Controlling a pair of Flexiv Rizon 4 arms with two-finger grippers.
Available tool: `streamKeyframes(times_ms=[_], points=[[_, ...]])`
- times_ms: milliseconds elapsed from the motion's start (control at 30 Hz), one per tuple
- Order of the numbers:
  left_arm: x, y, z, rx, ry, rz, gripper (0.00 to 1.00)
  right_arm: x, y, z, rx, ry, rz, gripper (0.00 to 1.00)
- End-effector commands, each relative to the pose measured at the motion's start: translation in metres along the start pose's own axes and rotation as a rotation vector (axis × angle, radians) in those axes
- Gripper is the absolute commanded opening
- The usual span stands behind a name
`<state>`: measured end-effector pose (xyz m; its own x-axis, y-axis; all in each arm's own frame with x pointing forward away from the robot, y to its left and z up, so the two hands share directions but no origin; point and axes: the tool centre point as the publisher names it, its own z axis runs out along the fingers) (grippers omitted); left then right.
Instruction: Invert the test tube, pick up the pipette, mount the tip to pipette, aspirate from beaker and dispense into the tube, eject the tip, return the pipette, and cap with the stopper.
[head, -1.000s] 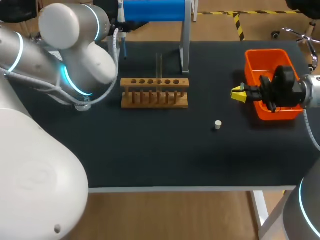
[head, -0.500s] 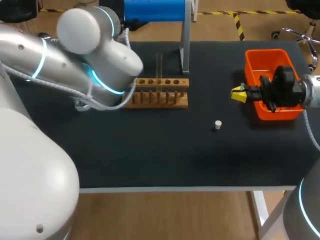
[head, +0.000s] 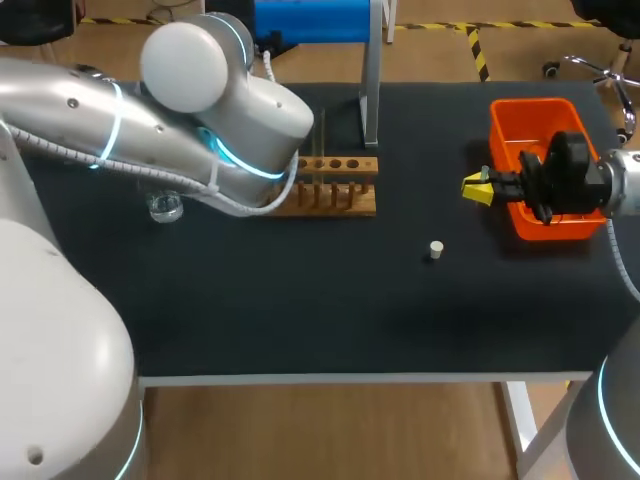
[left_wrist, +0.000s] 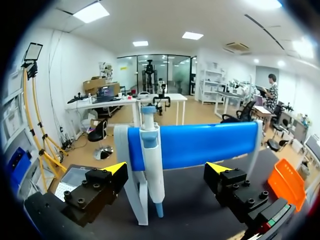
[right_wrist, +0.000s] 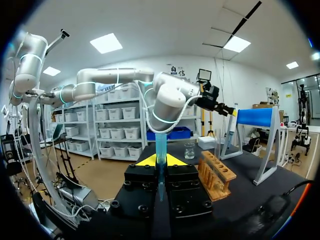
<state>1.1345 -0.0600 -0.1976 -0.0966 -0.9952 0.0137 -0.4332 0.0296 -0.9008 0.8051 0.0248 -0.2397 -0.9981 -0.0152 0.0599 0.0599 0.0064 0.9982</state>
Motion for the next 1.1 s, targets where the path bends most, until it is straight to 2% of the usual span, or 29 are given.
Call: streamKeyframes(times_ms=[33, 1100], points=[[-0.001, 0.0, 0.006, 0.012, -0.005, -0.006, 1.0, 0.0, 0.0, -0.001, 0.001, 0.001, 0.0, 0.0], [-0.007, -0.013, 0.031, 0.053, 0.009, -0.014, 1.0, 0.0, 0.0, -0.001, 0.001, 0.001, 0.0, 0.0]])
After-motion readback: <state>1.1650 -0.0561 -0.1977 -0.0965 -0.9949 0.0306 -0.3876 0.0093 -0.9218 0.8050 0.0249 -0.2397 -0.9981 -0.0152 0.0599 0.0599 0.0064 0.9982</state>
